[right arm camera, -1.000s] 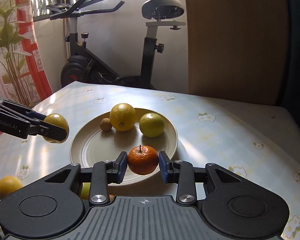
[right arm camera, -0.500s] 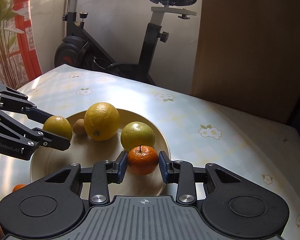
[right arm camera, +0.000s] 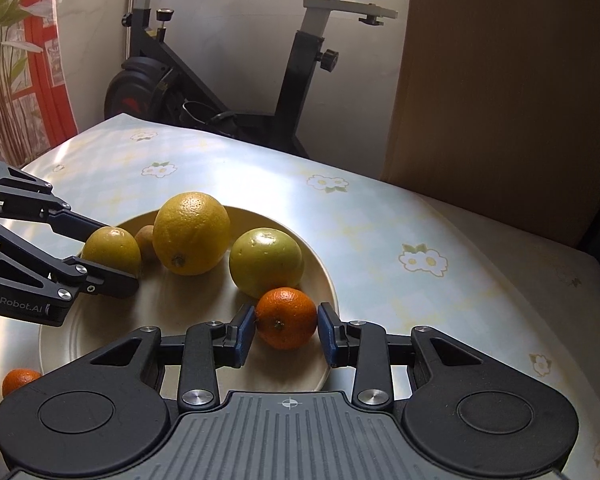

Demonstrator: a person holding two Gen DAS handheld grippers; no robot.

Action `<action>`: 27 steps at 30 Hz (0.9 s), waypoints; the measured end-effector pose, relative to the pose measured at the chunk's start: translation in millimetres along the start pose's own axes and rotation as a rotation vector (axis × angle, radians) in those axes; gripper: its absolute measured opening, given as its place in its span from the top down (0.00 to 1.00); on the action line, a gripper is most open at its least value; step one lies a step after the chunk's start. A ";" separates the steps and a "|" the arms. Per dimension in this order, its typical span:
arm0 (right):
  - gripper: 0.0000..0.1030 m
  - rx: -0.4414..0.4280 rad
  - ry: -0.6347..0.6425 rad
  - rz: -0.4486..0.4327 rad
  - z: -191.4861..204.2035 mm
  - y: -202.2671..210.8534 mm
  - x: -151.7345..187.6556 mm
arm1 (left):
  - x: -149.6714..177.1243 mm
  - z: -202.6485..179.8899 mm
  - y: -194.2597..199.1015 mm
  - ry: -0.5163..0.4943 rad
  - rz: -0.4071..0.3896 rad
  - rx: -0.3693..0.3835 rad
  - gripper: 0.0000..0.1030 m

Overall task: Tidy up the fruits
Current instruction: 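Carry tangerine and grapefruit onto the cream plate and open both grippers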

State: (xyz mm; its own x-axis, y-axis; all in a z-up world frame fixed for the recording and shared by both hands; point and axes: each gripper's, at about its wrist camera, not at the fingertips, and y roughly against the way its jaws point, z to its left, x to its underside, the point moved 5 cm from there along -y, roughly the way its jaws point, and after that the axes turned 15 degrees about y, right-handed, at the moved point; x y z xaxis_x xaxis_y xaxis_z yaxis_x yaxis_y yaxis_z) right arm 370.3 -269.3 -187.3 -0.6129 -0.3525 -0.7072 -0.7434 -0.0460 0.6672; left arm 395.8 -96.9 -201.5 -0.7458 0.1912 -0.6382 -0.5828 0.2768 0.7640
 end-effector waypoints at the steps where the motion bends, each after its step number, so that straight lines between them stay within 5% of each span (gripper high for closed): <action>1: 0.70 0.002 -0.006 0.005 0.3 0.7 0.1 | -0.4 -0.2 0.0 0.002 0.000 -0.002 0.52; 15: 0.64 0.010 -0.091 -0.046 2.0 41.6 -6.7 | -2.9 9.0 24.0 0.096 -0.005 0.045 0.42; 27: 0.63 0.004 -0.239 -0.093 20.2 80.7 22.0 | 8.2 33.1 73.7 0.174 -0.050 0.060 0.37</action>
State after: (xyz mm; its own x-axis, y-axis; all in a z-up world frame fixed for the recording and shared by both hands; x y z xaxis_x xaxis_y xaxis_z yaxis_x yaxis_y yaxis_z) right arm 291.3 -261.9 -153.7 -0.5869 -0.1159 -0.8013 -0.8007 -0.0638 0.5957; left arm 357.4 -43.7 -153.6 -0.7640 0.0110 -0.6451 -0.6043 0.3382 0.7215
